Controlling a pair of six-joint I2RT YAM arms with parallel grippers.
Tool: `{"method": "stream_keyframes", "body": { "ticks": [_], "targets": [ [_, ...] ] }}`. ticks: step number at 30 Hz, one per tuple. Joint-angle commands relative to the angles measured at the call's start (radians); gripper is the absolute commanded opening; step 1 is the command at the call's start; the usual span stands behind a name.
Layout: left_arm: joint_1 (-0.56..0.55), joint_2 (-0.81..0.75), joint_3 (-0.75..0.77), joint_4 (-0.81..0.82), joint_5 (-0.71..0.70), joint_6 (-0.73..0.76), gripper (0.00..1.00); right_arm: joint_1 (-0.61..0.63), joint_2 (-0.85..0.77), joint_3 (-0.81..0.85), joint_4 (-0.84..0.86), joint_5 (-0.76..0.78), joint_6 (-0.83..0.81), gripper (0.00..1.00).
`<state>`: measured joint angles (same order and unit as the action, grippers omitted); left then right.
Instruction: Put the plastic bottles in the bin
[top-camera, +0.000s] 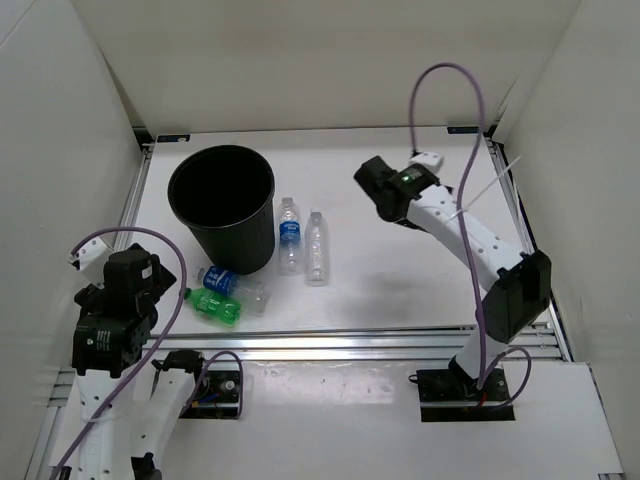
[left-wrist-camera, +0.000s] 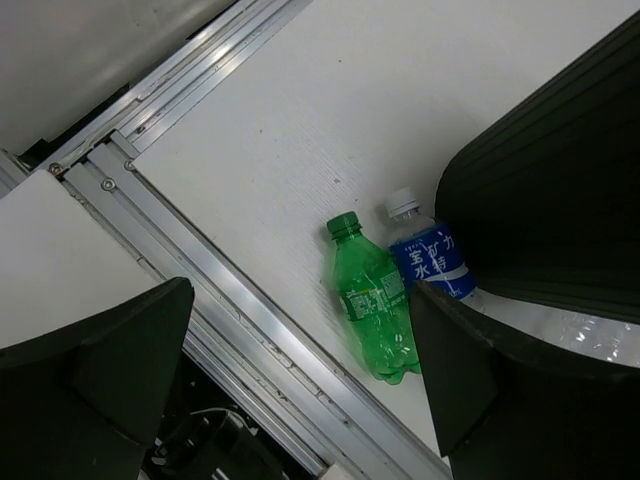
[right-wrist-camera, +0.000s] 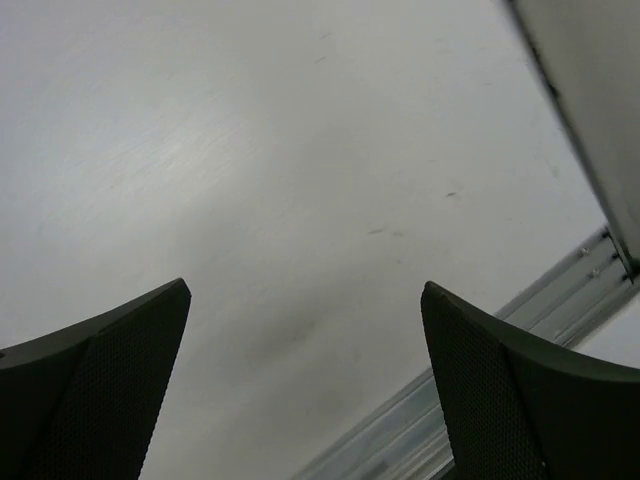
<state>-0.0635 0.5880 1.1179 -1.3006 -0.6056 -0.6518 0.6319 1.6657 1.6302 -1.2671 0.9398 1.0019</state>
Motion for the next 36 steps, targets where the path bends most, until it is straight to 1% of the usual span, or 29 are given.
{"method": "stream_keyframes", "body": {
  "ticks": [1, 2, 3, 4, 5, 6, 7, 9, 10, 12, 14, 16, 17, 21, 26, 28, 30, 31, 32, 33, 34, 35, 36],
  "targets": [
    [-0.024, 0.013, -0.015, 0.021, 0.010, 0.004, 1.00, 0.098, 0.060, 0.019, 0.187, -0.206, -0.340, 1.00],
    [-0.024, 0.024, -0.015, 0.021, 0.010, 0.004, 1.00, 0.098, 0.087, 0.057, 0.187, -0.260, -0.373, 1.00],
    [-0.036, 0.024, -0.015, 0.021, 0.010, 0.004, 1.00, 0.107, 0.120, 0.098, 0.173, -0.303, -0.344, 1.00],
    [-0.036, 0.024, -0.015, 0.033, 0.010, 0.004, 1.00, 0.107, 0.193, 0.144, 0.117, -0.341, -0.321, 1.00],
    [-0.048, 0.024, -0.015, 0.014, -0.015, -0.012, 1.00, 0.107, 0.225, 0.211, 0.097, -0.405, -0.307, 1.00],
    [-0.048, 0.024, -0.003, -0.002, -0.029, -0.040, 1.00, 0.107, 0.255, 0.230, 0.097, -0.438, -0.307, 1.00],
    [-0.048, 0.024, -0.003, -0.002, -0.045, -0.040, 1.00, 0.107, 0.294, 0.243, 0.116, -0.469, -0.325, 1.00],
    [-0.059, 0.033, 0.008, -0.012, -0.060, -0.051, 1.00, 0.098, 0.307, 0.243, 0.182, -0.545, -0.374, 1.00],
    [-0.059, 0.033, 0.008, -0.012, -0.060, -0.051, 1.00, 0.098, 0.318, 0.243, 0.251, -0.620, -0.397, 1.00],
    [-0.059, 0.007, -0.004, 0.024, -0.022, -0.007, 1.00, 0.075, 0.318, 0.230, 0.322, -0.709, -0.448, 1.00],
    [-0.059, -0.007, -0.016, 0.060, 0.001, 0.018, 1.00, 0.043, 0.341, 0.218, 0.423, -0.842, -0.474, 1.00],
    [-0.059, -0.016, -0.026, 0.060, 0.001, 0.018, 1.00, 0.034, 0.391, 0.218, 0.454, -0.990, -0.474, 1.00],
    [-0.059, -0.030, -0.038, 0.070, -0.009, 0.018, 1.00, 0.023, 0.413, 0.256, 0.454, -1.018, -0.474, 1.00],
    [-0.059, -0.071, -0.070, 0.109, -0.010, 0.018, 1.00, 0.023, 0.521, 0.296, 0.463, -1.062, -0.483, 1.00],
    [-0.059, -0.097, -0.092, 0.118, 0.029, 0.018, 1.00, -0.009, 0.600, 0.286, 0.502, -1.133, -0.493, 1.00],
    [-0.068, -0.097, -0.092, 0.118, 0.058, 0.029, 1.00, -0.018, 0.637, 0.286, 0.537, -1.179, -0.493, 1.00],
    [-0.068, -0.097, -0.082, 0.109, 0.088, 0.064, 1.00, -0.029, 0.657, 0.286, 0.537, -1.196, -0.493, 1.00],
    [-0.068, -0.085, -0.073, 0.109, 0.105, 0.073, 1.00, -0.029, 0.667, 0.286, 0.546, -1.208, -0.493, 0.96],
    [-0.068, -0.085, -0.064, 0.109, 0.116, 0.073, 1.00, -0.041, 0.667, 0.286, 0.546, -1.208, -0.484, 0.88],
    [-0.068, -0.076, -0.064, 0.109, 0.116, 0.083, 1.00, -0.041, 0.645, 0.249, 0.555, -1.208, -0.483, 0.75],
    [-0.068, -0.076, -0.053, 0.109, 0.104, 0.083, 1.00, -0.052, 0.623, 0.220, 0.564, -1.199, -0.474, 0.69],
    [-0.068, -0.067, -0.043, 0.109, 0.104, 0.096, 1.00, -0.063, 0.562, 0.154, 0.574, -1.199, -0.474, 0.62],
    [-0.068, -0.066, -0.043, 0.109, 0.090, 0.096, 1.00, -0.063, 0.524, 0.154, 0.574, -1.187, -0.465, 0.56]
  ]
}}
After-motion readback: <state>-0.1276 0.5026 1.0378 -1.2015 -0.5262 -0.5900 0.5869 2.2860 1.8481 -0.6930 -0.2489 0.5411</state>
